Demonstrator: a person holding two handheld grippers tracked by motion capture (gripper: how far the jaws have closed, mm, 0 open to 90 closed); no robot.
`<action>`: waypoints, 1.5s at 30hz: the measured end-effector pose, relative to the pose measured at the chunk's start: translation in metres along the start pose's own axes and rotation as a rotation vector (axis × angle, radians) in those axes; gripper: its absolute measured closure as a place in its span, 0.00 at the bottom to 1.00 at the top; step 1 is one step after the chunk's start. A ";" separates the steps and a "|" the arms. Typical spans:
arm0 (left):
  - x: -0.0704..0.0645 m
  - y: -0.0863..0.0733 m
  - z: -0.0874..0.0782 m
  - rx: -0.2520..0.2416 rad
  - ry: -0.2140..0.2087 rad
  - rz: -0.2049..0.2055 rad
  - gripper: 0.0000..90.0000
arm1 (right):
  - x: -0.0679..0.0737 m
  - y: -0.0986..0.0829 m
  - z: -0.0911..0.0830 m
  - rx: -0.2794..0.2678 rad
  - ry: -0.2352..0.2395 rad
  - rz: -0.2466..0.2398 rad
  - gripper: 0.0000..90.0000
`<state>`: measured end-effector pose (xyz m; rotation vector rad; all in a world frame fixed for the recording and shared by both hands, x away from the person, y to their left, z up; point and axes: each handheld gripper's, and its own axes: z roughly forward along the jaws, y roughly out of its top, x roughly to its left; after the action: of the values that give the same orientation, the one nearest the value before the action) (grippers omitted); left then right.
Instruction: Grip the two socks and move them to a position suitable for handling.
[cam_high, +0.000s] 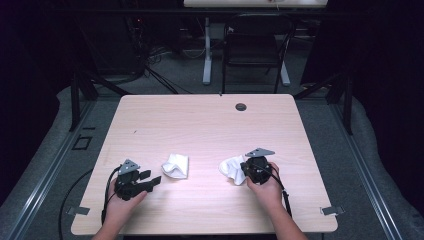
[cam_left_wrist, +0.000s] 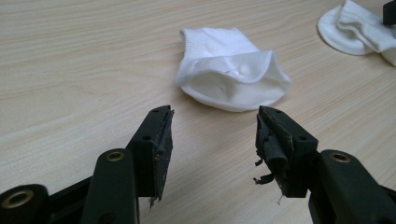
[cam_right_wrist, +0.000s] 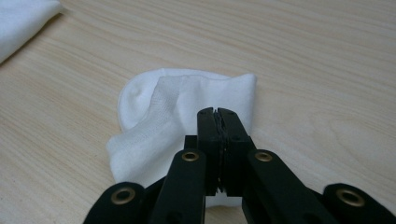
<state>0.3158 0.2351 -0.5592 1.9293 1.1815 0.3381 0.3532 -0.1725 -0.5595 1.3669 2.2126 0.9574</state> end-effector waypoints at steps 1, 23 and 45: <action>0.000 0.000 0.001 -0.009 0.000 -0.001 0.51 | 0.001 -0.001 0.001 -0.002 0.005 0.003 0.99; -0.007 0.000 0.000 -0.013 -0.015 0.014 0.51 | 0.017 -0.013 0.006 0.052 0.032 -0.059 1.00; -0.012 0.001 0.001 -0.009 -0.035 0.020 0.52 | 0.062 -0.027 -0.008 0.085 0.112 -0.181 1.00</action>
<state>0.3106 0.2244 -0.5573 1.9334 1.1366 0.3179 0.3023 -0.1280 -0.5702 1.1484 2.4376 0.9048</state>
